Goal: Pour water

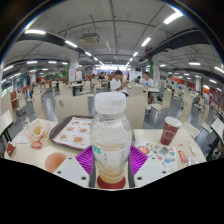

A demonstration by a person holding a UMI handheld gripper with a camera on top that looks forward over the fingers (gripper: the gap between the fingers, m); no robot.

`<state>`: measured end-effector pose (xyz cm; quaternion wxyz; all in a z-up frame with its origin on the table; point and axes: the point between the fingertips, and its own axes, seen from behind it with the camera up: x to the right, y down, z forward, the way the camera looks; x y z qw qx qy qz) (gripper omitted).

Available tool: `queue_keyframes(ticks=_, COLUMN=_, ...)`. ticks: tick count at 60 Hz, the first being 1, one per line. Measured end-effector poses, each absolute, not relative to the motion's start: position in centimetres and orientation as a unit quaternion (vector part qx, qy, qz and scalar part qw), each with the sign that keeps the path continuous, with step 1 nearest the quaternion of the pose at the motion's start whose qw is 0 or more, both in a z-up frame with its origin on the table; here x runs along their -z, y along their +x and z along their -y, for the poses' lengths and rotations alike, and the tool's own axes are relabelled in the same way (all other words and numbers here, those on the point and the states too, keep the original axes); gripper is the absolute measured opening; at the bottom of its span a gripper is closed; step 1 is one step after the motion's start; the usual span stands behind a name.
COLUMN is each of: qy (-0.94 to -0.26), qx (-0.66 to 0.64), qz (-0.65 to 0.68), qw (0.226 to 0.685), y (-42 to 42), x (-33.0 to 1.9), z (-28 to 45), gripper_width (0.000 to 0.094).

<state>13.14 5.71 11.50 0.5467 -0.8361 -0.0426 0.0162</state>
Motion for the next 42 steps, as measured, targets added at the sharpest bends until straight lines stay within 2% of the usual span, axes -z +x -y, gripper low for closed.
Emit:
queue_keyframes(ticks=11, qy=-0.849, qx=-0.02, qz=0.03, qw=0.528, y=13.8, x=-6.1, z=-5.9, gripper_width=0.046)
queue_keyframes(ticks=13, qy=-0.837, qx=-0.025, qz=0.027, qw=0.545, y=13.8, x=-6.3, z=-6.1, gripper_width=0.0447)
queue_keyframes(ticks=17, qy=-0.838, qx=-0.027, qz=0.023, qw=0.545, y=14.1, x=-6.2, z=-6.0, gripper_width=0.0445)
queue_keyframes(ticks=25, qy=-0.844, qx=-0.028, qz=0.018, qw=0.535, y=14.1, x=-6.2, z=-5.3, gripper_width=0.0584)
queue_keyframes(ticks=26, qy=-0.848, qx=-0.028, qz=0.016, qw=0.529, y=14.1, x=-6.1, z=-5.1, gripper_width=0.0627)
queue_keyframes(ticks=29, qy=-0.858, qx=-0.023, qz=0.008, qw=0.513, y=14.5, x=-6.1, z=-4.4, gripper_width=0.0832)
queue_keyframes(ticks=30, qy=-0.861, qx=-0.023, qz=0.007, qw=0.508, y=14.6, x=-6.1, z=-4.2, gripper_width=0.086)
queue_keyframes(ticks=32, qy=-0.868, qx=-0.017, qz=0.001, qw=0.497, y=14.9, x=-6.3, z=-3.3, gripper_width=0.0818)
queue_keyframes(ticks=36, qy=-0.876, qx=-0.004, qz=-0.007, qw=0.482, y=15.5, x=-7.6, z=-1.1, gripper_width=0.0851)
queue_keyframes(ticks=42, qy=-0.891, qx=-0.004, qz=-0.008, qw=0.455, y=14.9, x=-10.3, z=4.4, gripper_width=0.0846)
